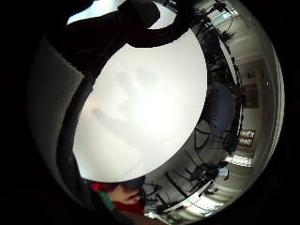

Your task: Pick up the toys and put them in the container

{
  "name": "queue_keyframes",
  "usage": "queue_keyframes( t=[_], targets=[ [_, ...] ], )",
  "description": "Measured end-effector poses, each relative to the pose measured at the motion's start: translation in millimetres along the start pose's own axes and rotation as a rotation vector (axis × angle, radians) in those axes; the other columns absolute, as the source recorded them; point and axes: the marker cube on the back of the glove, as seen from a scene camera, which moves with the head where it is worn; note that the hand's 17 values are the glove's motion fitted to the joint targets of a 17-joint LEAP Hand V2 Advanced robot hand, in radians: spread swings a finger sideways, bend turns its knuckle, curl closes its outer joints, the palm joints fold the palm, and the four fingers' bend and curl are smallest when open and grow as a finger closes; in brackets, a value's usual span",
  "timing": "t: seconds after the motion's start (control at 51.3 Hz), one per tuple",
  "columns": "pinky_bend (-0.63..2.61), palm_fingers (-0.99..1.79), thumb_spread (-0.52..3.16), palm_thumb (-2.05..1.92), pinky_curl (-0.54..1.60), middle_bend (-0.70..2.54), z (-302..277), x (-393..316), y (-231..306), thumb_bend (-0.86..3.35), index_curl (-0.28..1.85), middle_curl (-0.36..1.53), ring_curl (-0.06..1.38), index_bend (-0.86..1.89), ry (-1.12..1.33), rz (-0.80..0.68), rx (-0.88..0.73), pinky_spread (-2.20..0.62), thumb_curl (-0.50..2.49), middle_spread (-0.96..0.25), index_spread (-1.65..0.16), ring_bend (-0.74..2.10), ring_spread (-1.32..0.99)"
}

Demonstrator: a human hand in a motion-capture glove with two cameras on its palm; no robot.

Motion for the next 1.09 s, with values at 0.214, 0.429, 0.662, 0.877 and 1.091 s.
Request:
queue_keyframes(
  t=[0.214,0.429,0.662,0.877,1.091],
  targets=[
    [0.84,-0.04,1.26,0.01,0.33,0.17,4.2,-5.0,1.2,-0.02,0.32,0.3,0.37,0.17,-0.041,0.014,-0.025,0.08,0.33,-0.16,-0.4,0.3,-0.17],
    [0.84,-0.04,1.26,0.01,0.33,0.17,8.6,-8.9,3.2,-0.02,0.32,0.3,0.37,0.17,-0.058,0.013,-0.038,0.08,0.33,-0.16,-0.41,0.3,-0.17],
    [0.84,-0.04,1.26,0.01,0.33,0.17,23.8,-13.3,8.1,-0.02,0.32,0.3,0.37,0.17,-0.062,0.024,-0.052,0.08,0.33,-0.16,-0.41,0.3,-0.17],
    [0.83,-0.04,1.26,0.01,0.33,0.17,27.4,-32.6,28.5,-0.02,0.33,0.3,0.37,0.17,-0.128,0.031,-0.07,0.08,0.33,-0.16,-0.41,0.29,-0.16],
    [0.82,-0.03,1.26,0.01,0.33,0.17,16.3,-38.4,27.4,-0.02,0.34,0.3,0.37,0.19,-0.116,0.01,-0.04,0.08,0.33,-0.16,-0.41,0.28,-0.17]
  ],
)
